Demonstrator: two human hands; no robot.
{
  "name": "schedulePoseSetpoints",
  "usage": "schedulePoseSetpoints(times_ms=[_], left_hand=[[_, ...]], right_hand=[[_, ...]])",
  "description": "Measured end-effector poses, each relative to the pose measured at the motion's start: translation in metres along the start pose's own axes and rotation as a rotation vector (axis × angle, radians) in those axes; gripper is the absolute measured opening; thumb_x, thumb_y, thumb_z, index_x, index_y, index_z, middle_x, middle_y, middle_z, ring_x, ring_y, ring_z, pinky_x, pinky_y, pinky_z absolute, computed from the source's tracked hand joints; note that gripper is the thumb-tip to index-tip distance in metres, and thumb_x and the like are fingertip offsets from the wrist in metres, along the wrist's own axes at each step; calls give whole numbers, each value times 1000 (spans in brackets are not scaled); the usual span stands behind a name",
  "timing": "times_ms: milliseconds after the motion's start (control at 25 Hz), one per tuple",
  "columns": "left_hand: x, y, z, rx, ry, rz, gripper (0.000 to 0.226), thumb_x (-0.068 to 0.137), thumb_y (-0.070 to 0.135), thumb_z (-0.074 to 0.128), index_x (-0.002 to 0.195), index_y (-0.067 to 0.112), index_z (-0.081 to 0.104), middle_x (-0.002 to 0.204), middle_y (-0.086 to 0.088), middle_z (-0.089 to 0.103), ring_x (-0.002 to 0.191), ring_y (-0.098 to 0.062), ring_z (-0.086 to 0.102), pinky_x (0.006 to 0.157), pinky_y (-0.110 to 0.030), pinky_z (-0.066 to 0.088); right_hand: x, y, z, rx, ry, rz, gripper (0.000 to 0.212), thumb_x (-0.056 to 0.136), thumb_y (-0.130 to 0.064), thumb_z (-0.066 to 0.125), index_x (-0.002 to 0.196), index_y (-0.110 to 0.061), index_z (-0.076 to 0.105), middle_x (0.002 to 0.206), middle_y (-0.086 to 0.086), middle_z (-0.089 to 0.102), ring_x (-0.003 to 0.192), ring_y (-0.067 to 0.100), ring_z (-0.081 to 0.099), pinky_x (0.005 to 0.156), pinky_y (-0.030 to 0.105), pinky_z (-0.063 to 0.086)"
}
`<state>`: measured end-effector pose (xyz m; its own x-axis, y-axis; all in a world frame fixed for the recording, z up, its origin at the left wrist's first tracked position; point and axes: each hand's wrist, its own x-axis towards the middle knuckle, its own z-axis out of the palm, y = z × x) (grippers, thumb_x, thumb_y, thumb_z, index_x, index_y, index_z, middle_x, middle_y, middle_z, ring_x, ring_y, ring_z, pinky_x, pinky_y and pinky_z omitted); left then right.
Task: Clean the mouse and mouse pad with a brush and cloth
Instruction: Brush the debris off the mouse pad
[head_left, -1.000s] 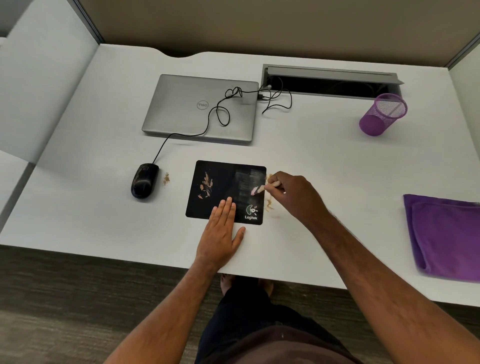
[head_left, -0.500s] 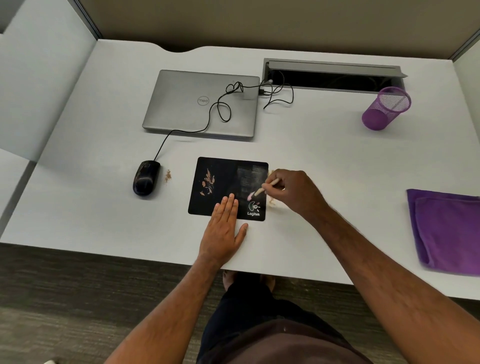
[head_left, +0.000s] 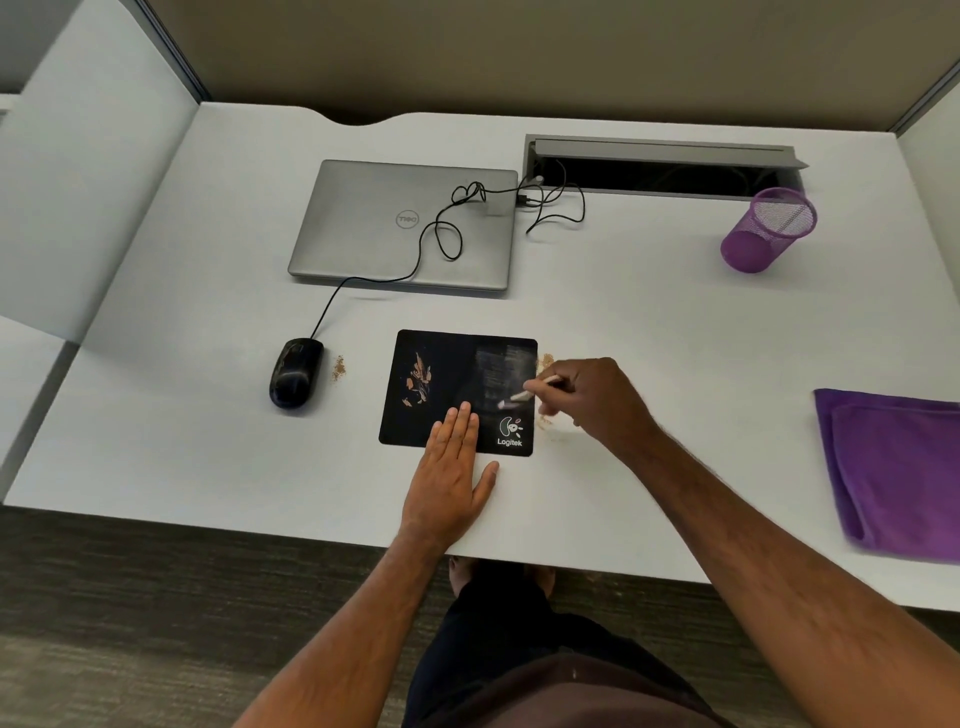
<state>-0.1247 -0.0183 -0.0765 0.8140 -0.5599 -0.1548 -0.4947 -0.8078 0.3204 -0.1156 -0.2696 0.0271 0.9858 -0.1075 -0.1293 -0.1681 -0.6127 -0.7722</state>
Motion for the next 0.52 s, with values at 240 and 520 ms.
schedulePoseSetpoints(times_ms=[240,520], left_hand=[[0,1,-1,1,-18,-7,77,106,59,20,165,14,1,174,-1,-6,159,-13,-12,131,-39,1],[0,1,-3,-2,-18,-8,77,105,61,17,164,14,-1,173,0,-8,159,-13,-14,131,-37,-1]], right_hand=[[13,2,0,-197,76,-52,22,98,-40,67,92,-23,80,71,-6,75,65,10,68,60,16,42],[8,-5,4,-147,44,-97,33,98,-44,65,67,-34,68,57,-10,67,55,9,64,62,29,53]])
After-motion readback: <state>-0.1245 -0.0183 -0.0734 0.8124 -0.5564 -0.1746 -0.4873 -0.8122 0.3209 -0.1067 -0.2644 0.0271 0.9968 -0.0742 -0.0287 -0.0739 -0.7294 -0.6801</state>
